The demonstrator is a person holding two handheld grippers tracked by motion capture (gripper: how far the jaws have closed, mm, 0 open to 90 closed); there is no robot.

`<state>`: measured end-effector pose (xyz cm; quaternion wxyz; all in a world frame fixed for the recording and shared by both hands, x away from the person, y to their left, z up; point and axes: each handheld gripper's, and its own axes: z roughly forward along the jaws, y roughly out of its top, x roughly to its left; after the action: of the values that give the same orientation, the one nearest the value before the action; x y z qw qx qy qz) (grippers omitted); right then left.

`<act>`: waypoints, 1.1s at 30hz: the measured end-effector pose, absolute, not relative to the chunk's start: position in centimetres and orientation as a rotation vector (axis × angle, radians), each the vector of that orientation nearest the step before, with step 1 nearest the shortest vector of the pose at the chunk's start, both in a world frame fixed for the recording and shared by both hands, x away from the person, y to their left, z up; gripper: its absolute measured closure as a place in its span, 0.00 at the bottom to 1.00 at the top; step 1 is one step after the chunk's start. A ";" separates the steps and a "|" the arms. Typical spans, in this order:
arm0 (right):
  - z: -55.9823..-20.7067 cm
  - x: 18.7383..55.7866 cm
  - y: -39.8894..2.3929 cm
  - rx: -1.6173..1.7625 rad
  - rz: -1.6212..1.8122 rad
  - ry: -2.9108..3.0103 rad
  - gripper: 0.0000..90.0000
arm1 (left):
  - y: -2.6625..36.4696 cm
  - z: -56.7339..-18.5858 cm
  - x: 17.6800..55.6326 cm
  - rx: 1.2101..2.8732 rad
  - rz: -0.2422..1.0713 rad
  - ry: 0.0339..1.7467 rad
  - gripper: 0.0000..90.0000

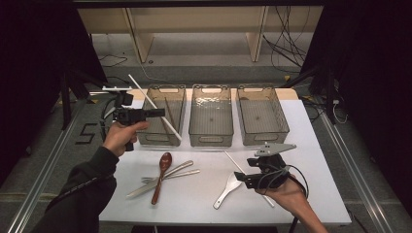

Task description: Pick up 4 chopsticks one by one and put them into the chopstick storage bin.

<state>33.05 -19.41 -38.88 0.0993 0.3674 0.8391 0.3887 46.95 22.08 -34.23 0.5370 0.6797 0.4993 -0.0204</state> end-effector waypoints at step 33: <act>-39.0 33.0 -19.2 1.066 1.151 2.506 0.38 | 21.1 -37.7 53.5 1.755 0.060 1.409 0.92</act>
<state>33.00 -19.21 -39.02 0.0927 0.3590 0.8440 0.3876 53.48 21.12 -37.65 0.4305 0.7036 0.5648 0.0240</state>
